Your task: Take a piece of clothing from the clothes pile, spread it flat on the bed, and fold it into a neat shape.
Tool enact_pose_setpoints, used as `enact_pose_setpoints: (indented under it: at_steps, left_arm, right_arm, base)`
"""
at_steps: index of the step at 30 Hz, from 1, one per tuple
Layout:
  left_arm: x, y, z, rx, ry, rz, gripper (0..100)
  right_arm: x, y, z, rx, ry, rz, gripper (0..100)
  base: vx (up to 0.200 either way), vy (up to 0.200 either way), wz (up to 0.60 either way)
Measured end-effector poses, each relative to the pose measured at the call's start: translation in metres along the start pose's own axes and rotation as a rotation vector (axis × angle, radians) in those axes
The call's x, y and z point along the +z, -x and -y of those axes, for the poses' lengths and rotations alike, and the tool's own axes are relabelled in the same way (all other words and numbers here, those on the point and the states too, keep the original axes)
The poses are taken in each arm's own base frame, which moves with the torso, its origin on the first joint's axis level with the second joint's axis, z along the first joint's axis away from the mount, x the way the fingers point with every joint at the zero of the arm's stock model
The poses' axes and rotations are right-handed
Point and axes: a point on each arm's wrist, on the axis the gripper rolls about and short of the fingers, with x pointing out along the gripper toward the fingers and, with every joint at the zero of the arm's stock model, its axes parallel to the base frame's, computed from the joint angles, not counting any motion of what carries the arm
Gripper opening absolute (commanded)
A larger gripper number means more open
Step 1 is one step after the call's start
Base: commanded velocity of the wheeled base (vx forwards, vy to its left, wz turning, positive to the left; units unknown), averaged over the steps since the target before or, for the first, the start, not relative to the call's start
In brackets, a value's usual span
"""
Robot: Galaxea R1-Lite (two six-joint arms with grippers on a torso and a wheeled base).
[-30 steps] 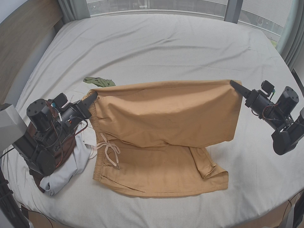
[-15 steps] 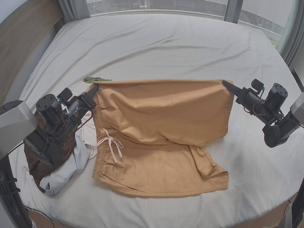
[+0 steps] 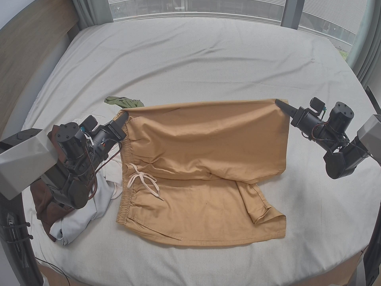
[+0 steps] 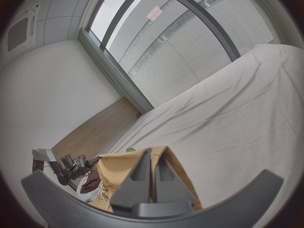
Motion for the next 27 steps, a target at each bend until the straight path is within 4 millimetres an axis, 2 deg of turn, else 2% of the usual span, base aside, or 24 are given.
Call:
enact_pose_setpoints:
  at_steps: [8, 12, 20, 27]
  left_arm:
    - [-0.002, -0.004, -0.005, 0.006, 0.005, 0.003, 100]
    - [-0.007, -0.004, -0.006, 0.015, -0.006, -0.006, 100]
    - [-0.018, 0.001, -0.008, 0.043, -0.025, -0.037, 100]
    - [-0.024, 0.025, -0.009, 0.088, -0.019, -0.115, 100]
  right_arm:
    - [0.001, -0.005, 0.003, -0.011, 0.005, 0.018, 100]
    - [-0.006, -0.001, 0.003, -0.027, -0.005, -0.004, 100]
    - [-0.028, 0.024, -0.013, -0.063, 0.008, -0.104, 100]
    - [-0.048, 0.056, -0.042, -0.075, 0.001, -0.212, 100]
  base:
    - [0.0, 0.0, 0.0]
    - [0.0, 0.0, 0.0]
    - [0.0, 0.0, 0.0]
    - [0.0, 0.0, 0.0]
